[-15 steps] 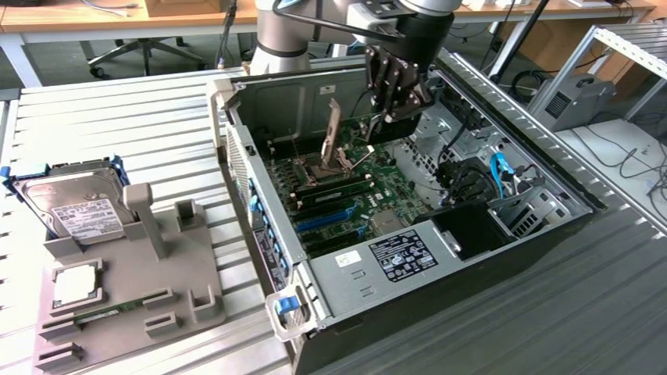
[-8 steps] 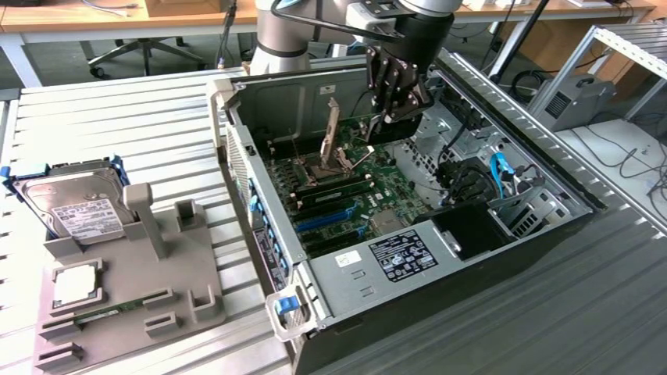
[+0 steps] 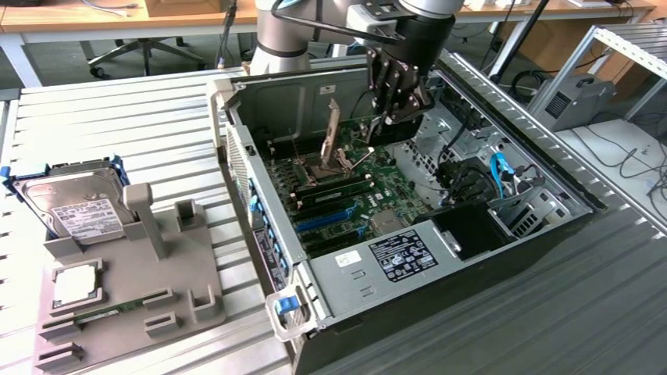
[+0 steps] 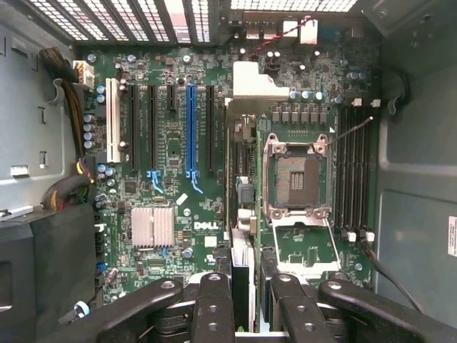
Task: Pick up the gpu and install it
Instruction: 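Insert the gpu into the slot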
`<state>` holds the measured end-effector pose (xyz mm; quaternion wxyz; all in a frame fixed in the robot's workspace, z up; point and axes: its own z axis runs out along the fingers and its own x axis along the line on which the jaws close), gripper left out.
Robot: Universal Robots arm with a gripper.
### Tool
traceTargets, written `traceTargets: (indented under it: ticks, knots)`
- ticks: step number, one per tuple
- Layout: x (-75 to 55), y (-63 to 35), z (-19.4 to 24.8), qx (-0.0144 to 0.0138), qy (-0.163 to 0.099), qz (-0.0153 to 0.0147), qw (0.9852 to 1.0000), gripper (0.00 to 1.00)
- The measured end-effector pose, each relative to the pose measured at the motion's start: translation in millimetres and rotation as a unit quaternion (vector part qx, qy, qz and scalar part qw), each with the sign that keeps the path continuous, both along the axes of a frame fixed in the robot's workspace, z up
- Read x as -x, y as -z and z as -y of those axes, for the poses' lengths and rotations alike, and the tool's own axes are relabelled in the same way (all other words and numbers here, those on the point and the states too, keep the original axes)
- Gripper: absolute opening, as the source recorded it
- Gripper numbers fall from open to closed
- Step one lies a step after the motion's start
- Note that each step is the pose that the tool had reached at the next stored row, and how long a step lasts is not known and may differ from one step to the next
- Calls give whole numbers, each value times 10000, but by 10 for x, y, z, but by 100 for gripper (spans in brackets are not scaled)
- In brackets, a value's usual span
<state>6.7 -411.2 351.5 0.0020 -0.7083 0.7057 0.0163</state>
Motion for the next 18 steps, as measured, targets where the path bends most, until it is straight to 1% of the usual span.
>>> traceTargets:
  ticks: [6, 7, 11, 13, 18]
  knots:
    - [6, 7, 31, 0, 0, 0, 10000, 26]
    - [9, 21, 64, 0, 0, 0, 10000, 26]
    - [19, 67, 123, 0, 0, 0, 10000, 26]
    - [24, 99, 164, 0, 0, 0, 10000, 26]
    - [31, 146, 219, 0, 0, 0, 10000, 26]
